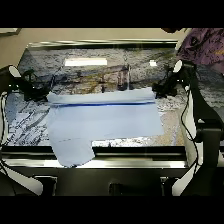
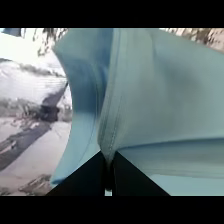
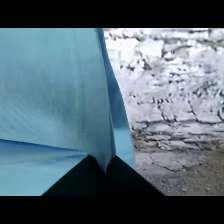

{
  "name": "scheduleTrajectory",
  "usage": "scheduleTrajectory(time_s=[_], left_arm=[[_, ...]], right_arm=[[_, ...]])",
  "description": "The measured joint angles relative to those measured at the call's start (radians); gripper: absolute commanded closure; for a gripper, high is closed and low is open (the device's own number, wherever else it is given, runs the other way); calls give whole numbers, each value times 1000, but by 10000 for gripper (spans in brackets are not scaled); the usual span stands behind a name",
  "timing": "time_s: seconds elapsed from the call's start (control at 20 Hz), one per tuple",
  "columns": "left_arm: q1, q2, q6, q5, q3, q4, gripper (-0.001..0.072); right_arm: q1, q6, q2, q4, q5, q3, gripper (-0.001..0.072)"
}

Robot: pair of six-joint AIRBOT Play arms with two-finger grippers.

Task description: Fold the clothes and pants, and hang the long-sleeved shirts on hangers.

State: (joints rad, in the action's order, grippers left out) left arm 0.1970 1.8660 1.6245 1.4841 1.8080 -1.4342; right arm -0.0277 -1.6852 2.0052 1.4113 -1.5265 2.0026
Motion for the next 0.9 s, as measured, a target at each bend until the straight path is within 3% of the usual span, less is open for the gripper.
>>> scheduleTrajectory(time_s=[0.25,0.55,0.6,0.7,0.8,0.85,0.9], left_arm=[[-7,2,14,103,-50,-8,689],[-16,4,18,117,-120,-10,687],[-16,5,22,113,-127,-10,683],[-18,6,25,97,-135,-11,550],[-17,6,40,71,-138,-20,104],[-16,6,54,55,-138,-18,21],[-17,4,59,45,-135,-16,22]], right_arm=[[0,-3,2,13,-81,0,674],[1,-2,29,16,-130,-2,672],[1,-2,34,16,-136,-2,645],[1,-2,46,14,-142,-2,510],[1,-2,58,19,-143,-2,377],[1,-2,62,17,-142,-2,252],[1,0,63,15,-141,-2,213]])
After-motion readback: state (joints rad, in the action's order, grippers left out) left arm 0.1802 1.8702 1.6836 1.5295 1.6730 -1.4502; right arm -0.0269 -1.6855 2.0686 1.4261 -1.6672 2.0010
